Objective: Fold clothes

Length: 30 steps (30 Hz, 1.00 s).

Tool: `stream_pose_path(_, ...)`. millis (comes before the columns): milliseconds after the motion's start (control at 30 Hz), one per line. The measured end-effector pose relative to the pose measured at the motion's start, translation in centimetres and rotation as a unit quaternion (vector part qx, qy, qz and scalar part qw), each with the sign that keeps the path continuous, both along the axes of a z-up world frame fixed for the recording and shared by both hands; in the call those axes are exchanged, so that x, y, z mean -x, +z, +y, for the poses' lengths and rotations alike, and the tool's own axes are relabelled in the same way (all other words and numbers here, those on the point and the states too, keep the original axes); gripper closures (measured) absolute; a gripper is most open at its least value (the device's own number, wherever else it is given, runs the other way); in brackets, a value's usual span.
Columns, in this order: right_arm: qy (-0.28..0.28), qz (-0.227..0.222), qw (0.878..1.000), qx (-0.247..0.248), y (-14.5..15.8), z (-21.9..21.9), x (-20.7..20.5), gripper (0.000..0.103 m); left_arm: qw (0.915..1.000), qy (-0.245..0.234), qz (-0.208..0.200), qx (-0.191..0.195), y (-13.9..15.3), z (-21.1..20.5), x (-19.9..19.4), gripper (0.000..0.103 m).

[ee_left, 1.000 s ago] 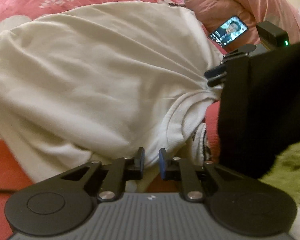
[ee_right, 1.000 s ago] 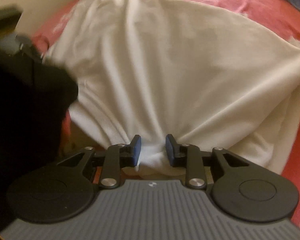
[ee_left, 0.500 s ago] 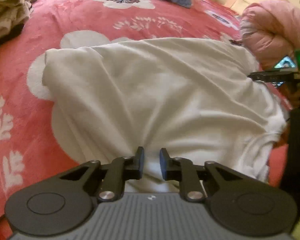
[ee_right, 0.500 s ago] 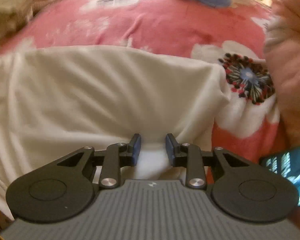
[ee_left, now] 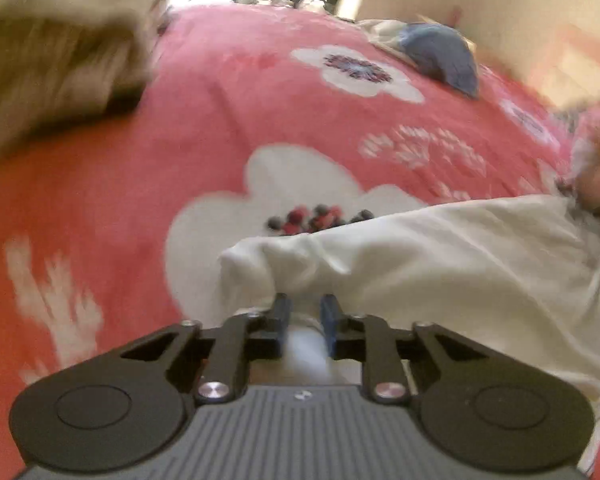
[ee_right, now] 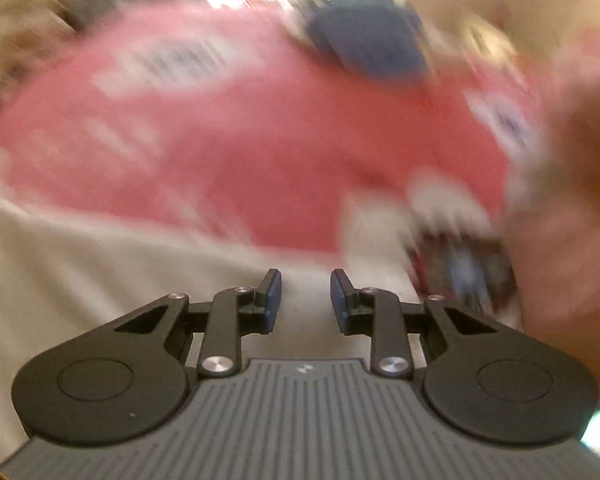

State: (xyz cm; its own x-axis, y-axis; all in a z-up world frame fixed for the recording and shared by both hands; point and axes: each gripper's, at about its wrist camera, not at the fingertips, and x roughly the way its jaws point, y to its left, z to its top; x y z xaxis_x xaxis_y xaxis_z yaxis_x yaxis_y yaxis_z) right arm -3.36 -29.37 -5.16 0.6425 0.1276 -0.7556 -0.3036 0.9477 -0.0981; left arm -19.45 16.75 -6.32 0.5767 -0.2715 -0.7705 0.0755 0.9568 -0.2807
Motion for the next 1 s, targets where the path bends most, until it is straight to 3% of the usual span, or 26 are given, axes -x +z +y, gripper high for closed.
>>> stream_pose_path(100, -0.012, -0.002, 1.000, -0.025, 0.6, -1.0, -0.1, 0.079, 0.9996, 0.027, -0.009, 0.002, -0.3, 1.3, -1.0, 0.084)
stream_pose_path(233, -0.028, -0.005, 0.998, -0.059, 1.5, -2.3, -0.2, 0.078, 0.9984, 0.040, -0.040, -0.003, 0.1, 1.8, -2.2, 0.069)
stream_pose_path(333, -0.026, -0.011, 0.997, -0.076, 1.7, -2.4, -1.0, 0.078, 0.9966, 0.039, -0.071, -0.011, 0.8, 1.7, -2.9, 0.067)
stream_pose_path(433, -0.047, 0.000, 0.997, -0.064, -0.3, -3.0, -2.7, 0.079, 0.9955, 0.087, -0.028, -0.024, -2.5, 3.0, -4.3, 0.065)
stream_pose_path(500, -0.081, 0.019, 0.996, -0.038, -2.6, -4.4, -3.9, 0.076, 0.9934, 0.113, -0.018, 0.014, -3.5, 4.6, -3.8, 0.065)
stream_pose_path(600, -0.111, 0.006, 0.992, -0.053, -1.1, -5.2, -3.8, 0.075, 0.9926, 0.118, -0.017, 0.022, -2.7, 5.2, -3.2, 0.064)
stream_pose_path(700, -0.060, -0.035, 0.997, -0.040, 1.8, -2.7, -3.1, 0.075, 0.9926, 0.115, -0.038, 0.004, -1.2, 4.8, -3.0, 0.067)
stream_pose_path(800, 0.033, -0.049, 0.996, -0.068, 3.9, 2.0, -2.1, 0.075, 0.9920, 0.101, -0.074, -0.011, 0.8, 3.7, -2.9, 0.067)
stream_pose_path(900, 0.160, -0.035, 0.983, -0.081, 3.5, 8.3, -0.4, 0.077, 0.9955, 0.062, -0.068, -0.025, 0.5, 1.6, -3.5, 0.065)
stream_pose_path(1000, 0.225, -0.010, 0.972, -0.058, 1.4, 11.6, 0.7, 0.077, 0.9969, 0.036, -0.052, -0.047, -1.3, 0.3, -3.5, 0.068)
